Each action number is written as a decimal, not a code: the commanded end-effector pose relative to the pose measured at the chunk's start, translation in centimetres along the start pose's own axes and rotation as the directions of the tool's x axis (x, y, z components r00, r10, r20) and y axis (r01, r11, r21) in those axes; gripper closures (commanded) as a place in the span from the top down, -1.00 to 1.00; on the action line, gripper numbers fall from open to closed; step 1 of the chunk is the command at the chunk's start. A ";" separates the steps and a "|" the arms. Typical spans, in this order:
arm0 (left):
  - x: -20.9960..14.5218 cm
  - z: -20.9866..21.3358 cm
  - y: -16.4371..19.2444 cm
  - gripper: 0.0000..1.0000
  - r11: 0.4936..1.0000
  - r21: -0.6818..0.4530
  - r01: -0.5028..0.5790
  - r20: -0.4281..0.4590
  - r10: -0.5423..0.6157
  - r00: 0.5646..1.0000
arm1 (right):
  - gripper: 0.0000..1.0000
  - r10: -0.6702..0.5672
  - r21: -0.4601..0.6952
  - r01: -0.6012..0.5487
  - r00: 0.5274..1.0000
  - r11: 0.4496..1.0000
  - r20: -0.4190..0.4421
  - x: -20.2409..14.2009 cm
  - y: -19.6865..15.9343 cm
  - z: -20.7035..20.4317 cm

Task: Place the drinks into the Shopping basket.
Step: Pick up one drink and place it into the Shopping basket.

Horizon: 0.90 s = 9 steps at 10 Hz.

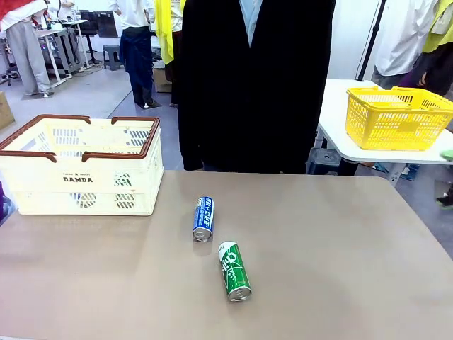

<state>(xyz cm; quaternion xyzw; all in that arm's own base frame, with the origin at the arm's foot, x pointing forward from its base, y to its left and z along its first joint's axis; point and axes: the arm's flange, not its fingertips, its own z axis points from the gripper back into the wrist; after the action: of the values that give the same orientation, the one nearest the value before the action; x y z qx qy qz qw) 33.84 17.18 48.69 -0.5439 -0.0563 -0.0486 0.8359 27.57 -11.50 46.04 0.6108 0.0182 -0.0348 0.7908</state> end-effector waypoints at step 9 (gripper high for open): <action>3.3 -7.6 -10.2 1.00 0.987 0.149 0.059 -0.189 -0.030 0.982 | 1.00 -0.027 -0.074 0.023 0.998 0.997 -0.059 0.7 2.8 -3.2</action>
<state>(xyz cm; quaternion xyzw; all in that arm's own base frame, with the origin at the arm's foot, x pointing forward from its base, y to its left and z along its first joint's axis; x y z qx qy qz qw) 34.92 11.69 51.92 -0.5179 -0.0245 -0.0825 0.8511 28.55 -7.74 47.34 0.5757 0.0476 -0.0185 0.8160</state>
